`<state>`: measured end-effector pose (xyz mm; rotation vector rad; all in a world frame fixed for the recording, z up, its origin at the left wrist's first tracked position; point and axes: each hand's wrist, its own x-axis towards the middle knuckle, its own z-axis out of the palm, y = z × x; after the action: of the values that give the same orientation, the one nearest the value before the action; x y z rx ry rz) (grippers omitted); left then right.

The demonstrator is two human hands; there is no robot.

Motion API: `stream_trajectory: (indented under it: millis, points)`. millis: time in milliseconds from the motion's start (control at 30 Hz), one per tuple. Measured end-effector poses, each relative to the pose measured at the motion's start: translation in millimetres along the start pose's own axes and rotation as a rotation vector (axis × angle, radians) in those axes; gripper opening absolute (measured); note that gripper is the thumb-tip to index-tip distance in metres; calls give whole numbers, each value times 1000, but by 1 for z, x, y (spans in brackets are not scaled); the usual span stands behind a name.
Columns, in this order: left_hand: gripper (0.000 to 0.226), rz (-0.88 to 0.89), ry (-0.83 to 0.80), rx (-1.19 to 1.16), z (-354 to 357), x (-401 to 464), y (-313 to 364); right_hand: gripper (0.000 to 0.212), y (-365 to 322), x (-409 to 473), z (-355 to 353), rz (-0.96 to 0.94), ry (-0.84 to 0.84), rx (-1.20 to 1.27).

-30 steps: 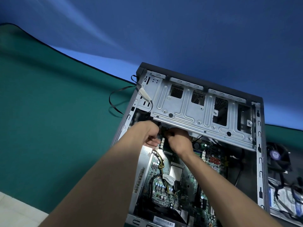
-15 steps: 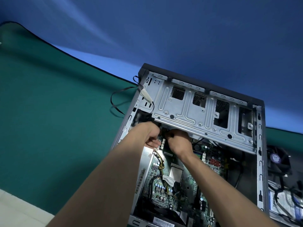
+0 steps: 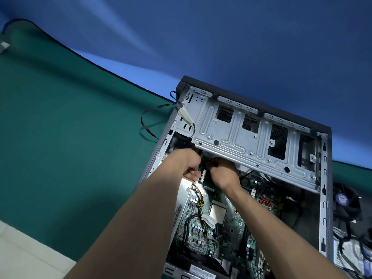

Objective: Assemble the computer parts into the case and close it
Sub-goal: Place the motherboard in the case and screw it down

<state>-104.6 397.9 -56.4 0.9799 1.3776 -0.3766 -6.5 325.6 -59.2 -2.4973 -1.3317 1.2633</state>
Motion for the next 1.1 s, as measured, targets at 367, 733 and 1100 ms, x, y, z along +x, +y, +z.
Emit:
stream_trajectory:
  millis: [367,733,1100]
  points:
    - [35,-3,-10,12,-3,-1,-1,30,-16,0,0,15,-39,-125]
    - [34,27,31,31,-1,3,-2,28,-17,3,-3,-30,-85,-206]
    - [35,35,16,110,-4,0,-2,25,5,1,6,-224,144,-58]
